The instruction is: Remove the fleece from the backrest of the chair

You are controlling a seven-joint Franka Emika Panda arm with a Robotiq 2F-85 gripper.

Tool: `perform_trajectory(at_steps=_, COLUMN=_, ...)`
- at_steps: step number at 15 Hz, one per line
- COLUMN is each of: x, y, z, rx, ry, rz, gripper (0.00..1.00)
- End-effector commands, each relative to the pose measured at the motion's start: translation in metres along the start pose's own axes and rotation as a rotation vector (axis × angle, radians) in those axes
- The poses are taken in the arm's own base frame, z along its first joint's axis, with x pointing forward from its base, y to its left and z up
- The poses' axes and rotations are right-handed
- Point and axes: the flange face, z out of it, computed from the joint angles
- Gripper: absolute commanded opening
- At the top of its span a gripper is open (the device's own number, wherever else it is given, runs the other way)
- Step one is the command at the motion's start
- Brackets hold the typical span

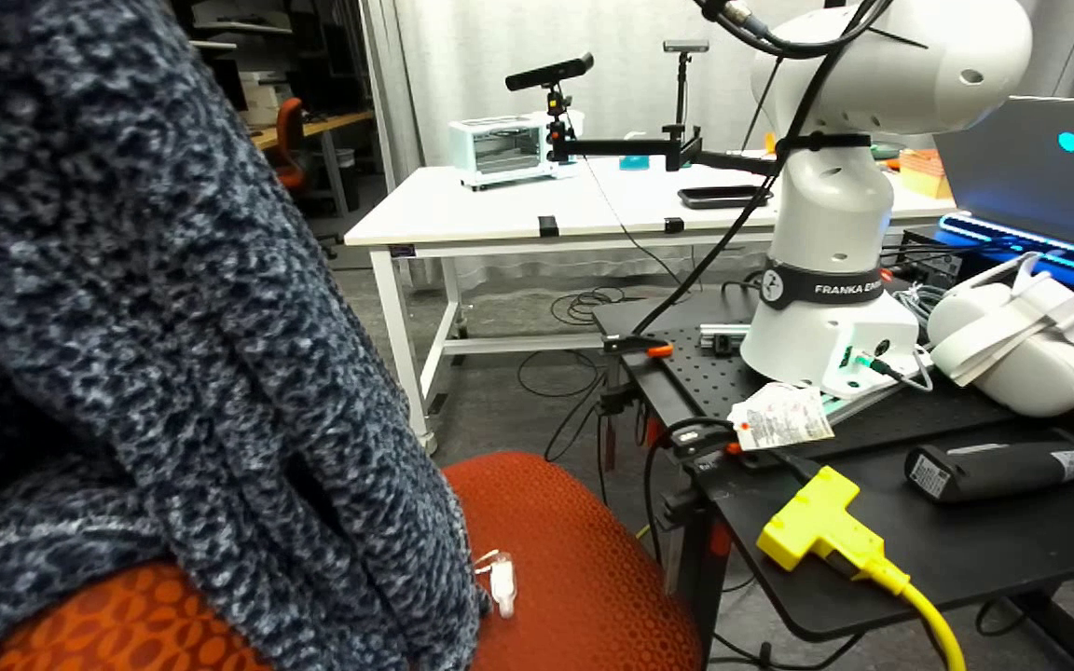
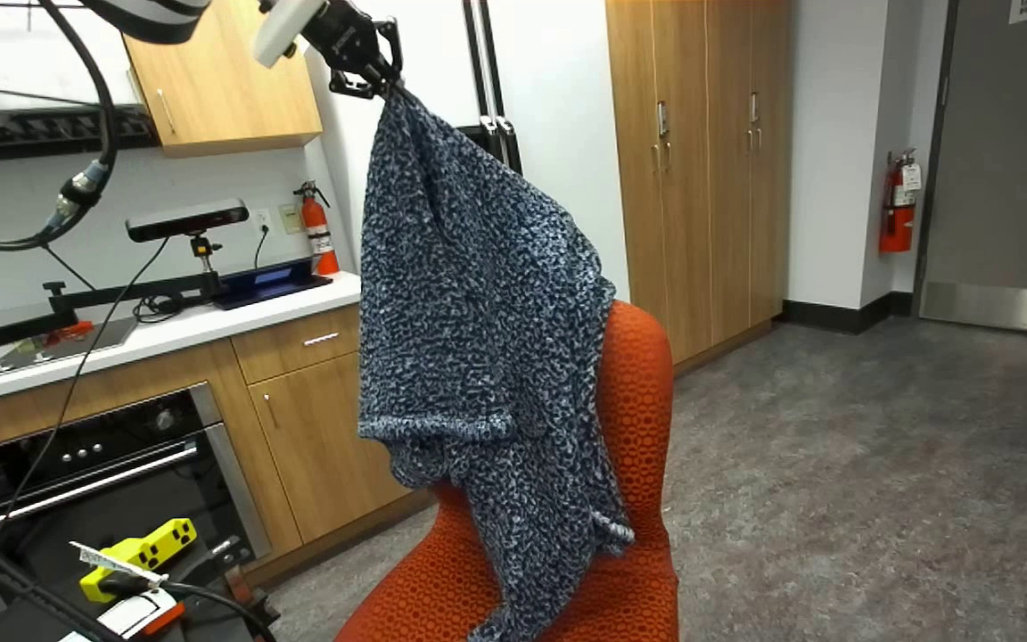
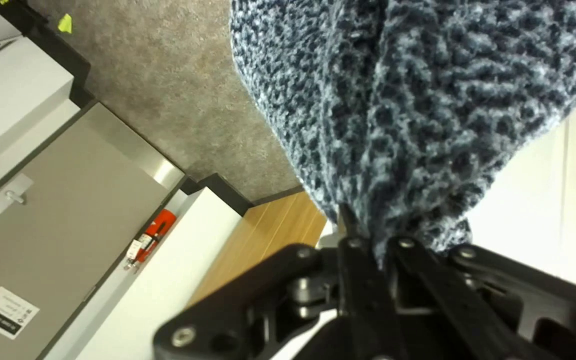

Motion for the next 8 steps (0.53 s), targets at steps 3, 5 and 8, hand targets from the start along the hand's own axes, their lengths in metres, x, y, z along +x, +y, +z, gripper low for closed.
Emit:
perform_trajectory(at_steps=3, x=-0.083, y=-0.002, z=-0.030, rx=-0.020, ry=-0.069, rz=0.187, gripper=0.01)
perform_trajectory(at_steps=5, x=-0.106, y=-0.004, z=-0.029, rx=-0.012, ry=-0.131, rz=0.235, gripper=0.01)
perform_trajectory(at_steps=8, x=-0.131, y=-0.009, z=-0.023, rx=0.045, ry=-0.243, rz=0.315, gripper=0.01)
